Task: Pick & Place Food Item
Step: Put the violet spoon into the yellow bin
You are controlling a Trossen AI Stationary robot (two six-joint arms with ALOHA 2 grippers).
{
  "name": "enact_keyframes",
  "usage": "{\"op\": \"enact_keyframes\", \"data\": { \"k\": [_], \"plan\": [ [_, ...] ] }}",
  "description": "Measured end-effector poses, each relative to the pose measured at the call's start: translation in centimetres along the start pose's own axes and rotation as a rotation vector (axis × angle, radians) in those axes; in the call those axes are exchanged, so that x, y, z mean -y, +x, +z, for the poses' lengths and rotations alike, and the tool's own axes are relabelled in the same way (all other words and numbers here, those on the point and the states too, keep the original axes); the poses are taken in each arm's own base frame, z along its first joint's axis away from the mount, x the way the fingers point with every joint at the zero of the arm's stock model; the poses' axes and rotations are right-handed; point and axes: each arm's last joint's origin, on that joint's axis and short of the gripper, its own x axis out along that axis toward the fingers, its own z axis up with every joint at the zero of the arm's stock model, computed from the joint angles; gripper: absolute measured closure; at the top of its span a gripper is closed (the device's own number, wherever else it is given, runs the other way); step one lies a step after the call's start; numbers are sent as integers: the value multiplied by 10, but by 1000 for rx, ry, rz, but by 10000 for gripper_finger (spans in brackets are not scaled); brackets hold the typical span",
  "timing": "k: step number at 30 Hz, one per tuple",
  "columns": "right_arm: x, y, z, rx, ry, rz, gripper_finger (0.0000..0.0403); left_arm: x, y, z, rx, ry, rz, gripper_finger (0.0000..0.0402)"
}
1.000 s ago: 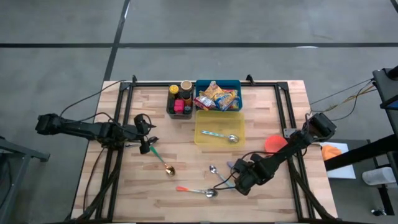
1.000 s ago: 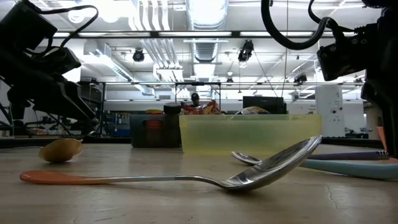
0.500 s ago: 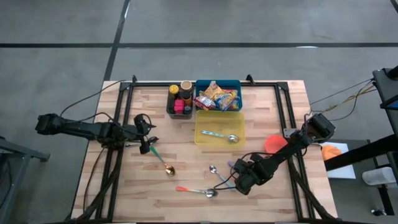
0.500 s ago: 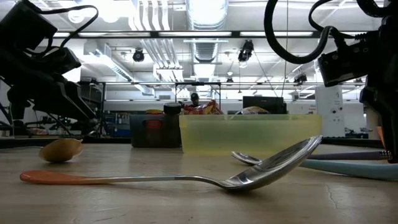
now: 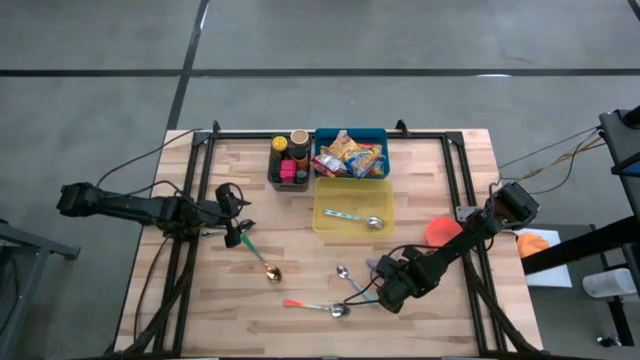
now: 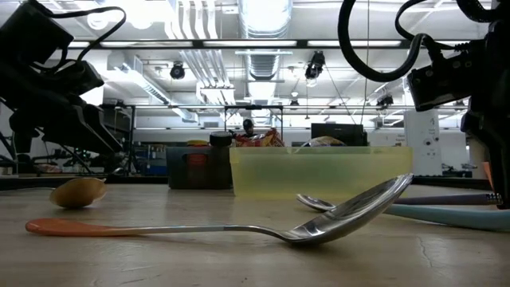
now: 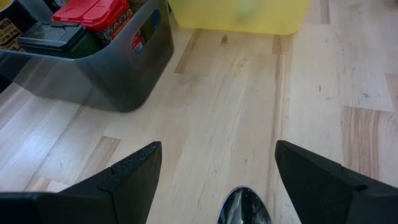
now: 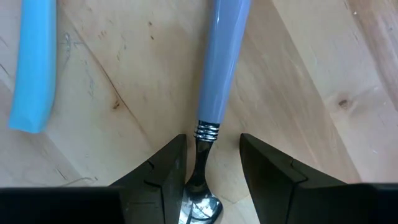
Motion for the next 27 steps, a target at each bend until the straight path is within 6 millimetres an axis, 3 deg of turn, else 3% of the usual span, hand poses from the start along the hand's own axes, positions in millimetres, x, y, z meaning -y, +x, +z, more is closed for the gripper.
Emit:
{"op": "enact_keyframes", "data": {
  "k": [17, 27],
  "plan": [
    [0, 0, 0, -2, 1, 0, 257, 0, 0, 0, 0, 0, 0, 85],
    [-1, 0, 0, 1, 1, 5, 358, 0, 0, 0, 0, 0, 0, 85]
  ]
}}
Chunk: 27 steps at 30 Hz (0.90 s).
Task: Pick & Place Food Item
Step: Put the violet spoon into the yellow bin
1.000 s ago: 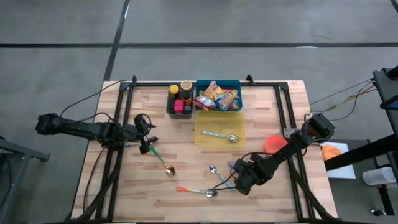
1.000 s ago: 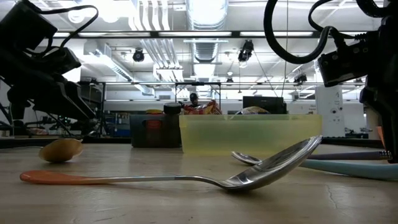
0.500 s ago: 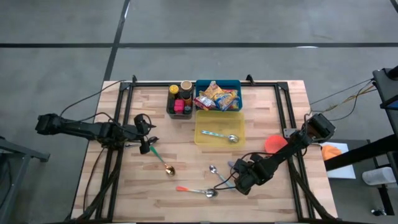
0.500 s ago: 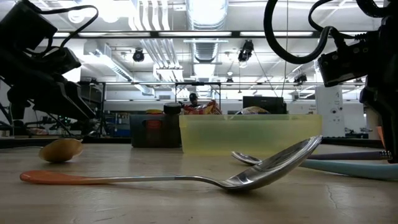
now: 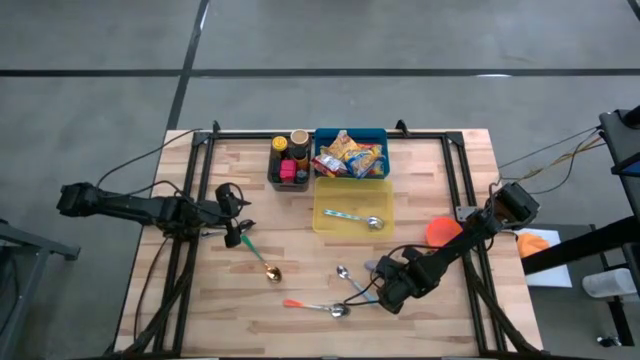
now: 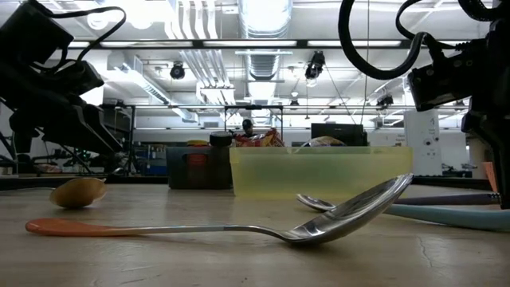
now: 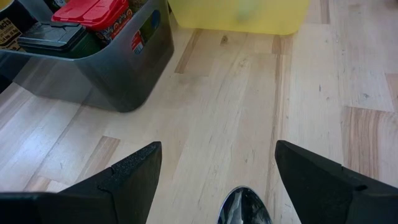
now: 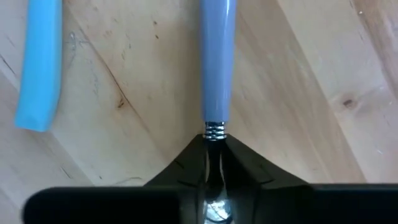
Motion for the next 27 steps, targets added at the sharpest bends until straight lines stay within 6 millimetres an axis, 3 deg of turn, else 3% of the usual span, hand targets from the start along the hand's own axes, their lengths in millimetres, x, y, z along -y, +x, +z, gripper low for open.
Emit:
{"op": "enact_keyframes", "data": {
  "k": [6, 13, 27],
  "plan": [
    [0, 0, 0, 1, -1, -3, 387, 0, 0, 0, 0, 0, 0, 85],
    [0, 0, 0, 1, -1, -3, 364, 0, 0, 0, 0, 0, 0, 85],
    [0, 0, 0, 2, -1, -2, 360, 0, 0, 0, 0, 0, 0, 85]
  ]
}}
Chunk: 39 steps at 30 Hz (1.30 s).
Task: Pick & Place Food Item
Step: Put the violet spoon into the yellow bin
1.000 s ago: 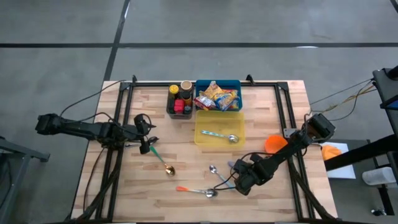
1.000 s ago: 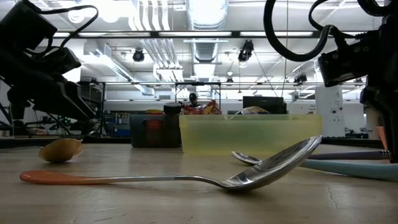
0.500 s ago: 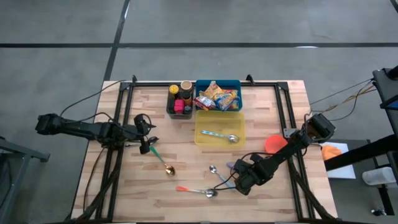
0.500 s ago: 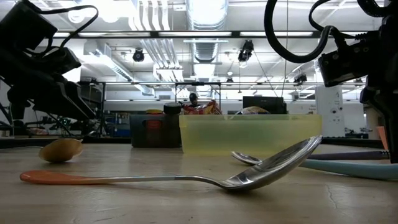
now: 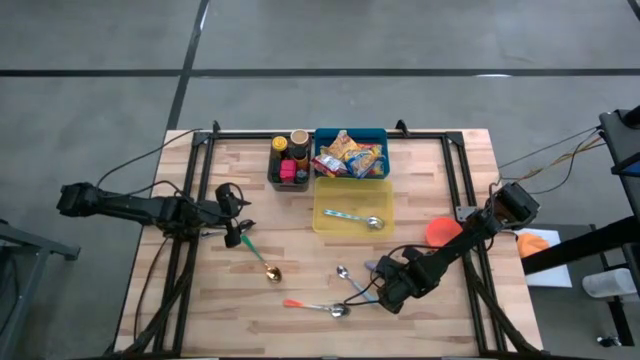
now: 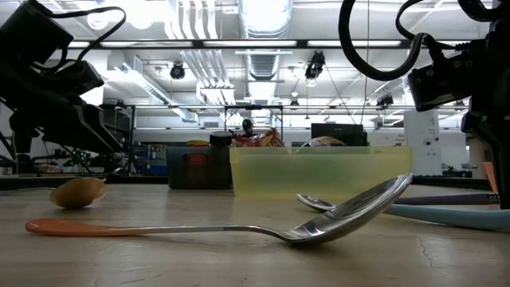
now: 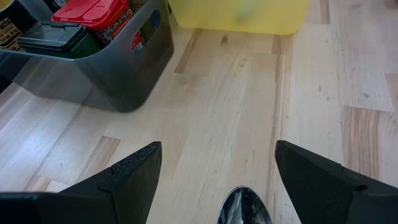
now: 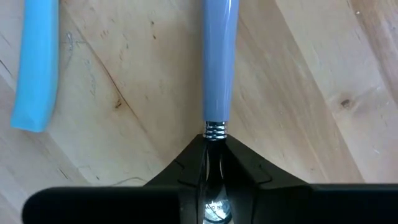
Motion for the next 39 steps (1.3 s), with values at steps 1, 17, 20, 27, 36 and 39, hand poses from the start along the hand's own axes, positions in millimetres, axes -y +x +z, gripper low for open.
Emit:
{"op": "enact_keyframes", "data": {
  "k": [1, 17, 20, 27, 36, 39],
  "plan": [
    [0, 0, 0, 0, 0, 0, 360, 0, 0, 0, 0, 0, 0, 85],
    [0, 0, 0, 1, 0, 1, 360, 0, 0, 0, 0, 0, 0, 85],
    [0, 0, 0, 2, 0, 2, 361, 0, 0, 0, 0, 0, 0, 85],
    [1, -2, 0, 7, 1, 7, 384, 0, 0, 0, 0, 0, 0, 85],
    [1, -3, 0, 9, 1, 6, 377, 0, 0, 0, 0, 0, 0, 85],
    [1, -3, 0, 9, -1, 5, 377, 0, 0, 0, 0, 0, 0, 85]
  ]
}}
